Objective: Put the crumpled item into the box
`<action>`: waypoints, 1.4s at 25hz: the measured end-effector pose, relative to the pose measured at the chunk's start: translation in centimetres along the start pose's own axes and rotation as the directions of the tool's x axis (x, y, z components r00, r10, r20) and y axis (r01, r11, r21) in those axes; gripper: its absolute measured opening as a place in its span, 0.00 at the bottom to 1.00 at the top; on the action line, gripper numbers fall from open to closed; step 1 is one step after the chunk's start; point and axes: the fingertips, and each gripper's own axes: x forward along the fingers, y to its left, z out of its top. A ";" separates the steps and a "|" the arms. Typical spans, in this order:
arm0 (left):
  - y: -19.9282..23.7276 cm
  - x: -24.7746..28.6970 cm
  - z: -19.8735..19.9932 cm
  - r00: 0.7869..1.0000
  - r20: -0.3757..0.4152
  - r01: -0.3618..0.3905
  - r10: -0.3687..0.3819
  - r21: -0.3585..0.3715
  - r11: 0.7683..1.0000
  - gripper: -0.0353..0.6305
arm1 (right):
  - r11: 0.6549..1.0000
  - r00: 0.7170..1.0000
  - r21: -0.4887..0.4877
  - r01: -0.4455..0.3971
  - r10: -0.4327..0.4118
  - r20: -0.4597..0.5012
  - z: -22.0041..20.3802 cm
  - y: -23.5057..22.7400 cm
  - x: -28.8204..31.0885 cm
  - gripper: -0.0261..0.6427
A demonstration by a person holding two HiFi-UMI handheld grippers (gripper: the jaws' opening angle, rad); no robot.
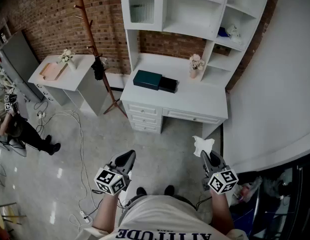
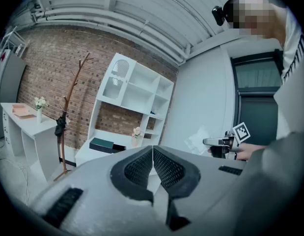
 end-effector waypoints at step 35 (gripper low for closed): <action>-5.9 3.4 -2.6 0.994 -0.015 -0.110 0.110 -0.006 0.994 0.10 | 0.993 0.994 0.043 -0.107 0.108 -0.007 -0.3 -6.7 -1.6 0.15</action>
